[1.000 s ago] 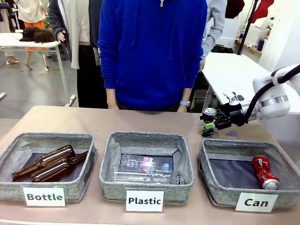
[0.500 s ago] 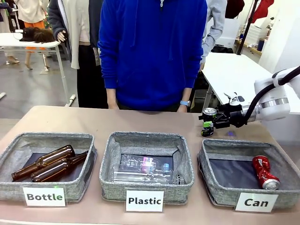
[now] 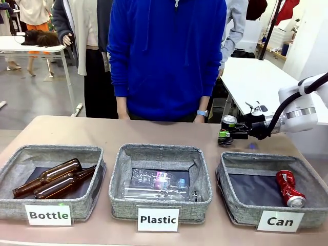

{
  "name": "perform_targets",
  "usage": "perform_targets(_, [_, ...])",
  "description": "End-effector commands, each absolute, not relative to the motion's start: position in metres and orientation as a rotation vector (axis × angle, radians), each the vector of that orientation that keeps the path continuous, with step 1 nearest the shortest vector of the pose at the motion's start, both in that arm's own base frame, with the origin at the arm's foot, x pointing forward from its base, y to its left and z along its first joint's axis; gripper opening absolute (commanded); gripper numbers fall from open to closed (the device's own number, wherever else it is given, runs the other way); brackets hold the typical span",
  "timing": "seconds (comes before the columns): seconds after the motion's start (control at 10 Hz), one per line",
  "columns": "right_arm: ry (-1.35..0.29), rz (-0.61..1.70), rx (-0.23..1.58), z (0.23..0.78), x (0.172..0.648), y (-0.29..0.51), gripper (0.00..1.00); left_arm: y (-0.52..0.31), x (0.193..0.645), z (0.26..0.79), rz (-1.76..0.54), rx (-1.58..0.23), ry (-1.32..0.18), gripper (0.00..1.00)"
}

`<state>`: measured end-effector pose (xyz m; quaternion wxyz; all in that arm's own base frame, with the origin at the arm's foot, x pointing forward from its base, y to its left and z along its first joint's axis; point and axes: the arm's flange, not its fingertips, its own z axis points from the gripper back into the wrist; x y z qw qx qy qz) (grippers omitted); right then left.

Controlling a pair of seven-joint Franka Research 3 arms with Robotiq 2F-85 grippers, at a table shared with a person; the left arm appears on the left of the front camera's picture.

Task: Sort the can waste into the basket.
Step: Pick up the can waste from the table and place it in the right Fabric basket.

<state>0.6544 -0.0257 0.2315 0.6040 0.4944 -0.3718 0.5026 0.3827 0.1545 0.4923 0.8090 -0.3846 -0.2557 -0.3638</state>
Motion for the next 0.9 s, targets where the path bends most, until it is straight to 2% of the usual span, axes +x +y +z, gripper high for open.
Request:
perform_targets(0.0, [-0.88, 1.158, 1.154, 0.233, 0.659, -0.026, 0.0, 0.155, 0.381, 0.494, -0.787, -0.827, -0.549, 1.0])
perform_targets(0.4, [-0.866, 1.164, 1.107, 0.26, 0.644, -0.031, 0.0, 0.155, 0.381, 0.494, -0.787, -0.827, -0.549, 1.0])
perform_targets(0.6, [-0.83, 1.214, 0.976, 0.315, 0.62, -0.032, 0.0, 0.155, 0.381, 0.494, -0.787, -0.827, -0.549, 1.0])
perform_targets(0.8, [-0.693, 1.313, 0.798, 0.369, 0.574, -0.022, 0.0, 0.155, 0.381, 0.494, -0.787, -0.827, -0.549, 1.0])
